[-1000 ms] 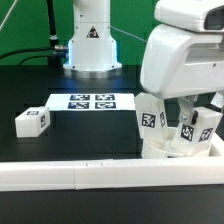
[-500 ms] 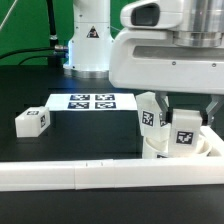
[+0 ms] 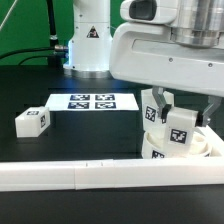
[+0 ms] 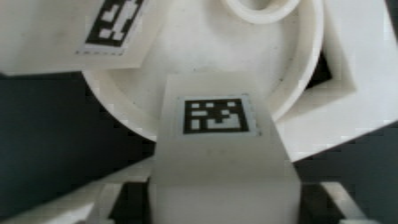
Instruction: Assemble stool
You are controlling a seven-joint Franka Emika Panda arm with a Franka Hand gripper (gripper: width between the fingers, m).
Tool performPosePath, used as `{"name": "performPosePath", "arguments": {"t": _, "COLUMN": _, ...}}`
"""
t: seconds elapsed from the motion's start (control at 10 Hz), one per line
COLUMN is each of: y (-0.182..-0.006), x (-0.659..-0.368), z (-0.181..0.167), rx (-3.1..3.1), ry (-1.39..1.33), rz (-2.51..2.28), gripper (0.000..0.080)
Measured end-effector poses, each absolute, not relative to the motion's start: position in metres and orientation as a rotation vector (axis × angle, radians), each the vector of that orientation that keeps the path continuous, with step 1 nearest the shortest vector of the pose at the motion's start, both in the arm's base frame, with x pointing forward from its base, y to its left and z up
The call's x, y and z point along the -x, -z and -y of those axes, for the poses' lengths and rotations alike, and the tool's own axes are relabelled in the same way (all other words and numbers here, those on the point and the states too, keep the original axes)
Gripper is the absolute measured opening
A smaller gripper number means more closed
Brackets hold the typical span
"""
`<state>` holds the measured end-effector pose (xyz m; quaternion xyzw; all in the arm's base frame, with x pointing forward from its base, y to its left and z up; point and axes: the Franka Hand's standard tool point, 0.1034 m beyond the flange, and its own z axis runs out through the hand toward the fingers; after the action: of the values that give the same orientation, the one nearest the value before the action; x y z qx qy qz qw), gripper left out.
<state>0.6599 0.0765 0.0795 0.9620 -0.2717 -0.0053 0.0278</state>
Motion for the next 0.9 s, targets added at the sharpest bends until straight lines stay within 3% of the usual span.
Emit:
{"name": "performPosePath", "arguments": {"t": 0.3, "y": -0.08, "x": -0.649, "z": -0.057, "rx": -2.638, "ry": -0.047, "rz": 1.56, "gripper": 0.0337}}
{"name": "performPosePath", "arguments": {"t": 0.9, "y": -0.08, "x": -0.638, "z": -0.049, "rx": -2.33, "ry": -0.051, "rz": 1.936, "gripper": 0.0337}}
